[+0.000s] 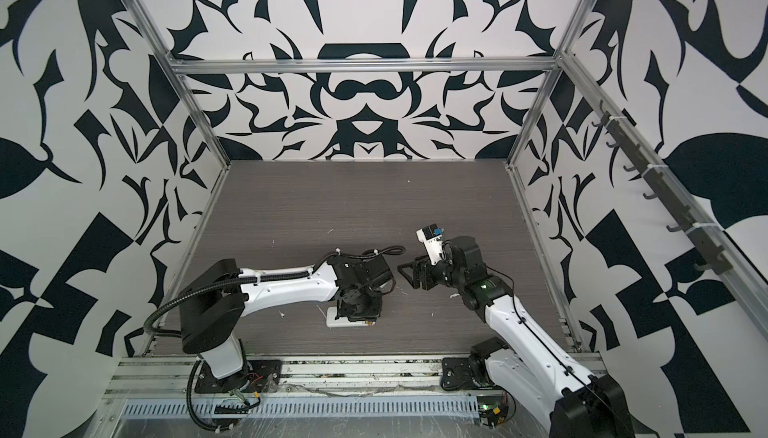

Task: Load the batteries into the remote control
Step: 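Release the orange battery and lift the left gripper while the right gripper approaches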

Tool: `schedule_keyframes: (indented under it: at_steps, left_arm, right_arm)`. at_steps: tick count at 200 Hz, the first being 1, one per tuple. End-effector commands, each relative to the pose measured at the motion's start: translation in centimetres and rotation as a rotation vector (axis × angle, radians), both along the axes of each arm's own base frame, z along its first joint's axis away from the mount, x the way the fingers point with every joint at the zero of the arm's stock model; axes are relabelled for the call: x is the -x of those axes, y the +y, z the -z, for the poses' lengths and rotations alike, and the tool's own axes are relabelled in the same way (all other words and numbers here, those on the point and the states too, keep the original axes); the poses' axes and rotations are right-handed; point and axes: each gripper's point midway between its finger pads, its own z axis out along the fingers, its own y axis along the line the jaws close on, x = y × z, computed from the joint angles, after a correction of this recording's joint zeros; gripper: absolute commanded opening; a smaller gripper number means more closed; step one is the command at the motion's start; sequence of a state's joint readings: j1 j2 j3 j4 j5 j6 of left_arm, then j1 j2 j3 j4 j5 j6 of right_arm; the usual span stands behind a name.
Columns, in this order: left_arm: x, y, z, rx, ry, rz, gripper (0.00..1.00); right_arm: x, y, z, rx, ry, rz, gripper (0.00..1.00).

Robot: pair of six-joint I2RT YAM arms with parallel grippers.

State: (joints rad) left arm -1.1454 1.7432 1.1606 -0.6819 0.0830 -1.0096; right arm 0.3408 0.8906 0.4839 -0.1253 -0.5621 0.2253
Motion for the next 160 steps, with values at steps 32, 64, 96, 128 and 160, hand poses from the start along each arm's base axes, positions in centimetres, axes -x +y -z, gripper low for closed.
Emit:
schedule_keyframes:
  at_steps: [32, 64, 96, 128, 160]
  left_arm:
    - [-0.9, 3.8, -4.0, 0.074, -0.099, -0.019, 0.32]
    - [-1.5, 7.9, -4.1, 0.136, -0.100, -0.103, 0.31]
    - [-1.6, 9.4, -3.8, 0.174, -0.108, -0.107, 0.26]
    - [-1.1, 9.3, -3.0, 0.201, -0.083, -0.085, 0.19]
    - [-0.3, 9.4, -2.3, 0.228, -0.058, -0.084, 0.16]
  right_arm:
    - [1.2, 0.2, -1.3, 0.018, -0.019, -0.054, 0.76]
    - [4.0, 2.4, -2.2, 0.113, -0.126, -0.160, 0.76]
    - [7.1, 4.6, -1.7, 0.275, -0.187, -0.286, 0.72]
    - [9.1, 6.4, -0.3, 0.426, -0.223, -0.412, 0.69]
    - [9.7, 7.7, 1.2, 0.471, -0.209, -0.483, 0.64]
